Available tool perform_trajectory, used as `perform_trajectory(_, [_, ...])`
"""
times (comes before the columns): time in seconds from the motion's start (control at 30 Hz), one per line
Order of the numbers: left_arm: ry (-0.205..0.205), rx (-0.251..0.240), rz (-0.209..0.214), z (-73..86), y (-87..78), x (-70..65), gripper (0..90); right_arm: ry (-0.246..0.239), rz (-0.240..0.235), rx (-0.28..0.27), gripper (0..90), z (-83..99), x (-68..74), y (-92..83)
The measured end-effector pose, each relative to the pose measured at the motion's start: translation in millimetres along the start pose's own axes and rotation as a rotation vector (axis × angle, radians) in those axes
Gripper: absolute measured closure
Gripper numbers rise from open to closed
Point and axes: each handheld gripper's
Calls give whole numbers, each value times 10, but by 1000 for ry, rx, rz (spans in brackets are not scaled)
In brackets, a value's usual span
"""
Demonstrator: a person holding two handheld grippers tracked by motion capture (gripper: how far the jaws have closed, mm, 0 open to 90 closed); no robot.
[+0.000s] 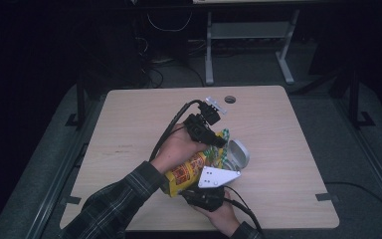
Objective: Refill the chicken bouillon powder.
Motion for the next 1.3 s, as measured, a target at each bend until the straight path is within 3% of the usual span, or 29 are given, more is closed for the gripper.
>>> perform_trajectory(1.3, [1,16,-10,-44,14,-3,899,2,1,-12,900,-19,-8,-12])
Point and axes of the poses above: each handheld gripper's, and its own axes: y roughly forward along the jaws, z roughly out of its underside, x roughly to its left, and after that the axes turned 5 degrees about -x, right-handed
